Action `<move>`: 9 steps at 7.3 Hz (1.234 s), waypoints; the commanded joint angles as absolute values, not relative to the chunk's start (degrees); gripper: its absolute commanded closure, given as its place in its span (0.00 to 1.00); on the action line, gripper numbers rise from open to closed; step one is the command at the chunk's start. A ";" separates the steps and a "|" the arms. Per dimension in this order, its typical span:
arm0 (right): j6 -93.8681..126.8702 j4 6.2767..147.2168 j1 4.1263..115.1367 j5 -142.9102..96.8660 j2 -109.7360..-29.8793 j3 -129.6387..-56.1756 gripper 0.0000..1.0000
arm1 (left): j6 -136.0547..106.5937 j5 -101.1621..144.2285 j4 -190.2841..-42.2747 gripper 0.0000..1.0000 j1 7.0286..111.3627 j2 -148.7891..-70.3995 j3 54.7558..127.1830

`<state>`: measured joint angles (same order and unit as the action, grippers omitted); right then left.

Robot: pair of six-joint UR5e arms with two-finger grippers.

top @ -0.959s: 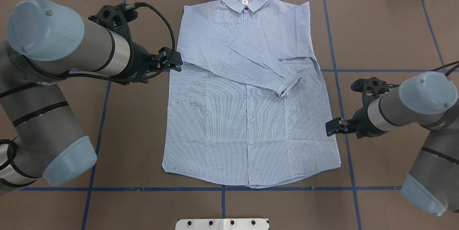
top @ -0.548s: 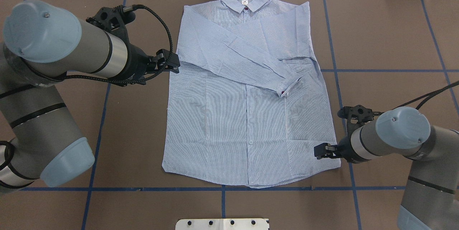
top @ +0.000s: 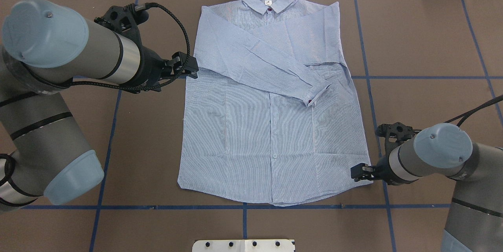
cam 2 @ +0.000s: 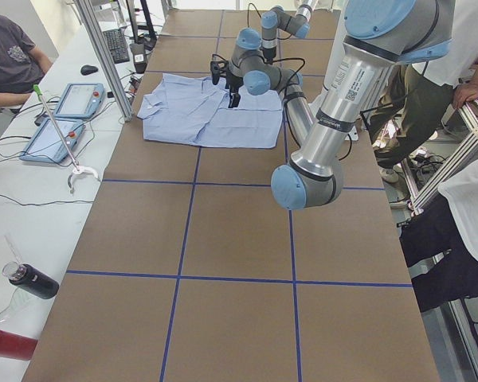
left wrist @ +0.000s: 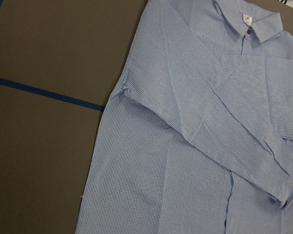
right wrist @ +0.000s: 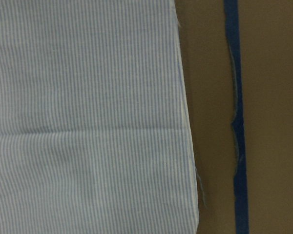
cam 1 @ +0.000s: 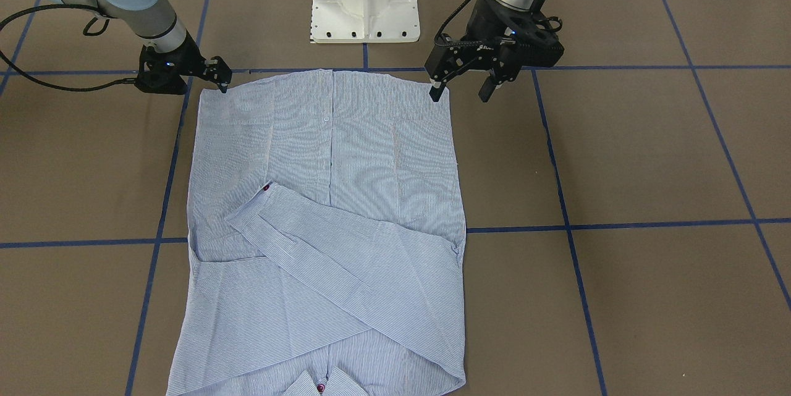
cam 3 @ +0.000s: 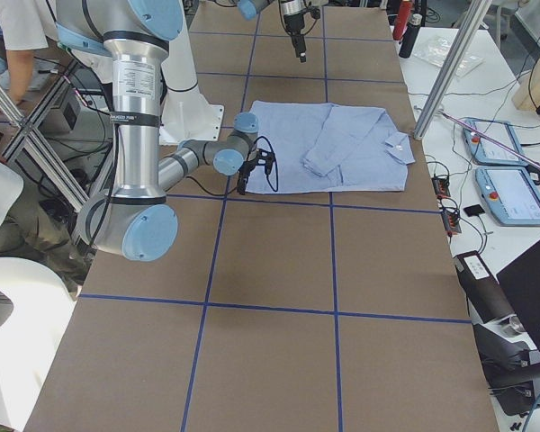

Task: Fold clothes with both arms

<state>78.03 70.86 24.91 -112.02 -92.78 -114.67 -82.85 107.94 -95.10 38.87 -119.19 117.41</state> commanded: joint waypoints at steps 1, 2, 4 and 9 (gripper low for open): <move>78.05 70.84 24.87 -113.72 -92.64 -114.17 0.10 | -82.88 107.93 -95.10 0.01 39.02 -119.09 117.69; 78.05 71.19 24.87 -113.82 -92.72 -114.17 0.23 | -82.88 107.93 -95.10 0.01 39.02 -119.18 117.86; 77.78 71.46 24.96 -114.96 -92.55 -113.73 0.35 | -83.14 108.02 -94.84 0.01 39.29 -119.00 119.26; 77.43 71.02 25.49 -116.45 -92.29 -111.72 0.53 | -83.14 108.19 -94.57 0.01 41.04 -118.74 120.67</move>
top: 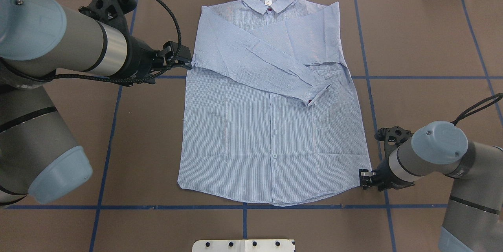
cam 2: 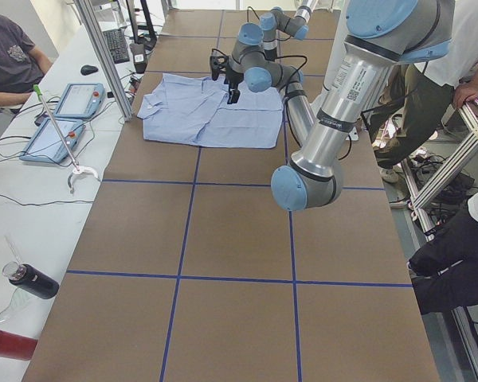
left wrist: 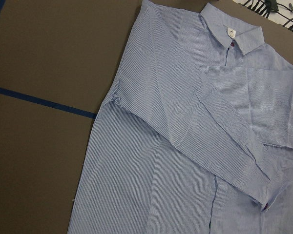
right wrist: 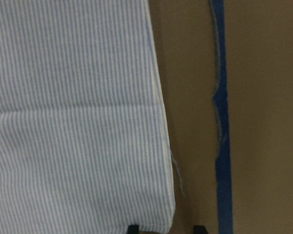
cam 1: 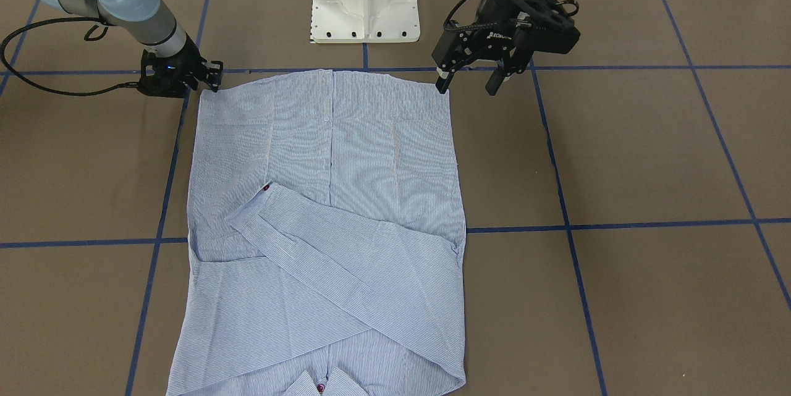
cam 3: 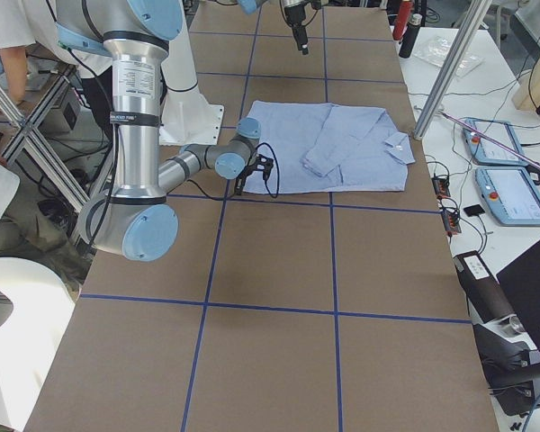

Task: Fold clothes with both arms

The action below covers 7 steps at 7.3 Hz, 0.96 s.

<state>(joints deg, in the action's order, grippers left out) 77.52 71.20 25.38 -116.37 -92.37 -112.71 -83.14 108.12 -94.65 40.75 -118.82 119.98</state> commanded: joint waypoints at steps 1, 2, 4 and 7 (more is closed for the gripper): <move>77.43 70.93 25.58 -116.54 -92.20 -111.71 0.53 | -83.14 108.11 -92.57 0.01 41.04 -118.74 121.89; 77.52 70.93 25.58 -116.89 -92.02 -111.71 0.56 | -83.14 108.11 -91.50 0.01 41.04 -118.91 122.60; 77.78 70.75 27.32 -119.00 -91.93 -112.23 1.00 | -82.97 108.11 -91.32 0.01 41.22 -118.65 122.61; 77.43 70.93 32.77 -123.65 -92.20 -114.52 1.00 | -82.97 108.11 -91.32 0.01 41.31 -118.48 122.08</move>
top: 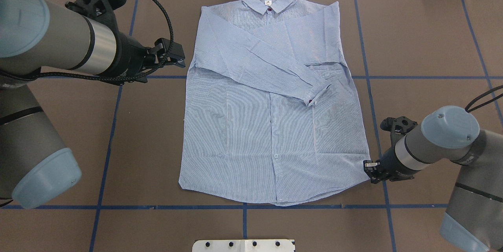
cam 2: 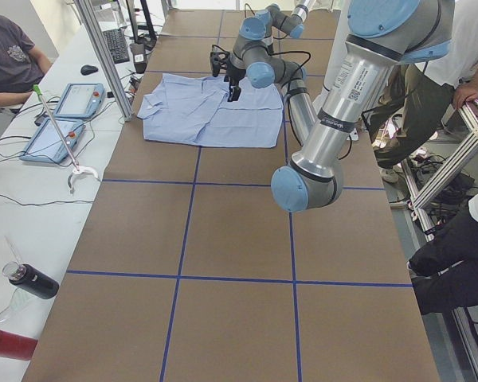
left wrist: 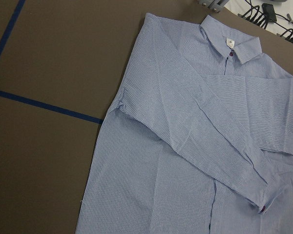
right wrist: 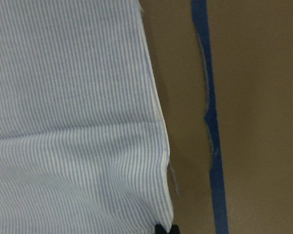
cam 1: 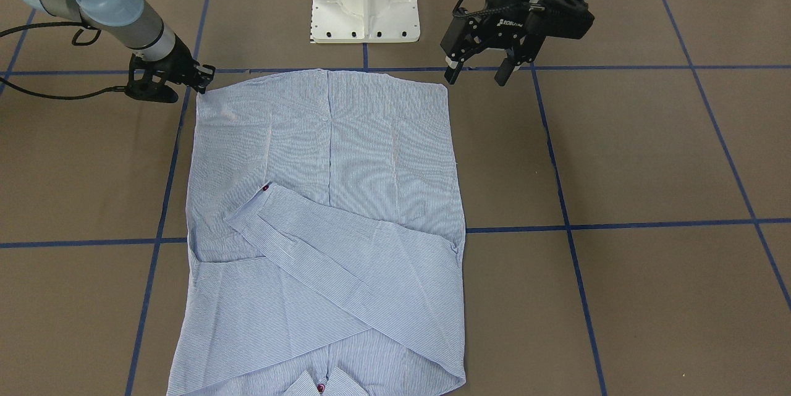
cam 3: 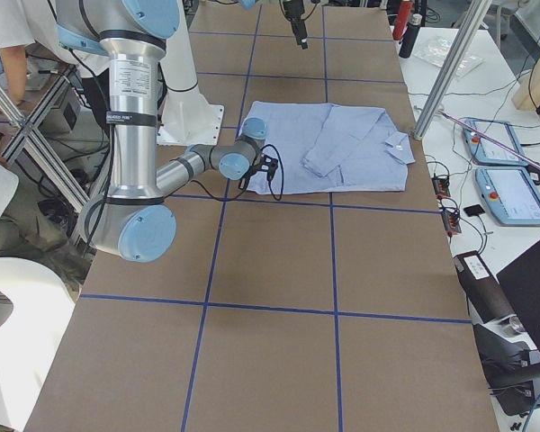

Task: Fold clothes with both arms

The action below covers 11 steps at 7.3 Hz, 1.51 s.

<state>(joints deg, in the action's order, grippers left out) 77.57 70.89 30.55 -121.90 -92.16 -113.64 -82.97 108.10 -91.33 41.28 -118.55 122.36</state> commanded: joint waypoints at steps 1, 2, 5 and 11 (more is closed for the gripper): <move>77.43 71.19 34.18 -124.97 -92.02 -115.91 1.00 | -83.23 108.19 -91.06 0.01 41.13 -118.22 121.30; 77.43 71.19 35.76 -125.68 -92.11 -117.15 1.00 | -84.45 108.37 -90.88 0.01 40.44 -116.12 121.20; 77.43 71.10 35.77 -125.51 -90.09 -117.34 1.00 | -94.62 103.84 -91.41 0.01 28.00 -109.87 121.20; 77.52 71.10 36.65 -125.51 -88.59 -118.83 1.00 | -97.30 99.49 -91.49 0.34 19.86 -113.73 107.23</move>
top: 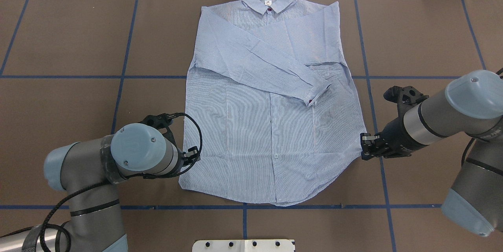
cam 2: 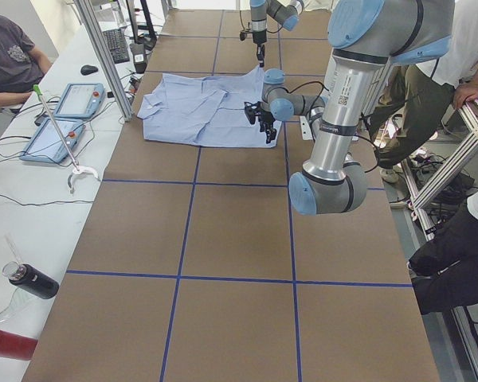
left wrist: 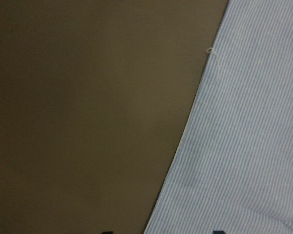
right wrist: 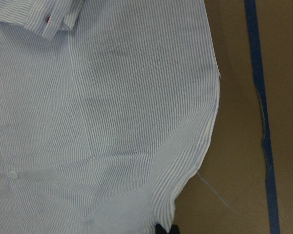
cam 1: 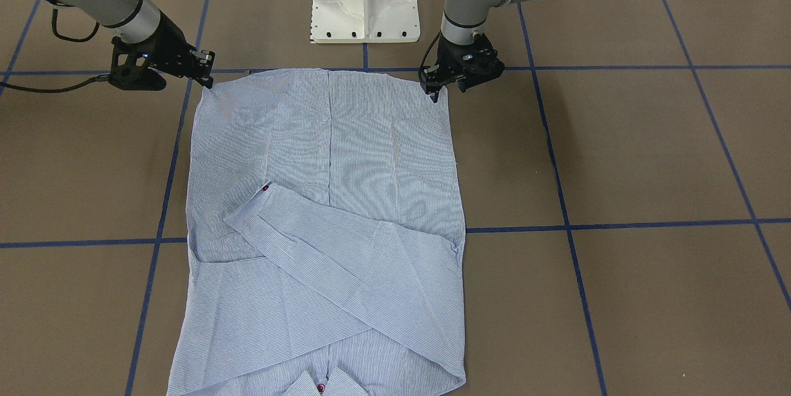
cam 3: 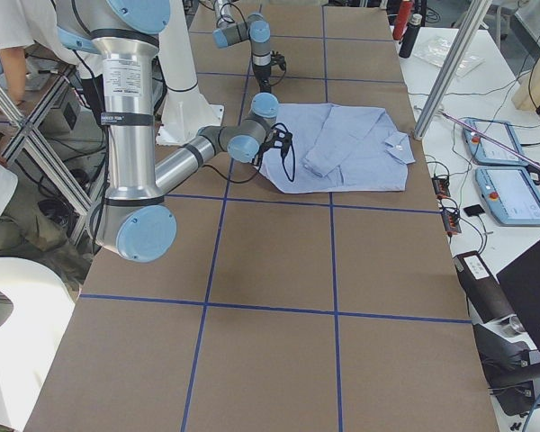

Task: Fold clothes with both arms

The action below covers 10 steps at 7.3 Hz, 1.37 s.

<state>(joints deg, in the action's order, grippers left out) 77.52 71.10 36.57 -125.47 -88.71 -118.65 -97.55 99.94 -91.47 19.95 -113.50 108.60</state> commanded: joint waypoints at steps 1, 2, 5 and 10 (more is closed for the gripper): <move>77.52 71.36 36.39 -125.33 -88.59 -118.74 1.00 | -97.29 99.23 -91.32 0.35 19.69 -113.73 106.70; 77.52 71.37 36.65 -125.51 -88.59 -118.83 1.00 | -97.21 98.53 -91.14 0.38 19.69 -113.64 106.70; 77.52 71.37 36.91 -125.51 -88.59 -118.83 1.00 | -97.21 98.70 -91.05 0.38 19.25 -113.73 107.66; 77.43 71.46 37.62 -125.51 -88.86 -118.74 1.00 | -97.21 98.88 -91.49 0.40 16.53 -113.82 107.75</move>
<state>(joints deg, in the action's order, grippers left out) 77.43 71.45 37.40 -125.51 -88.78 -118.84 -97.21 98.86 -91.41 17.20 -113.81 107.75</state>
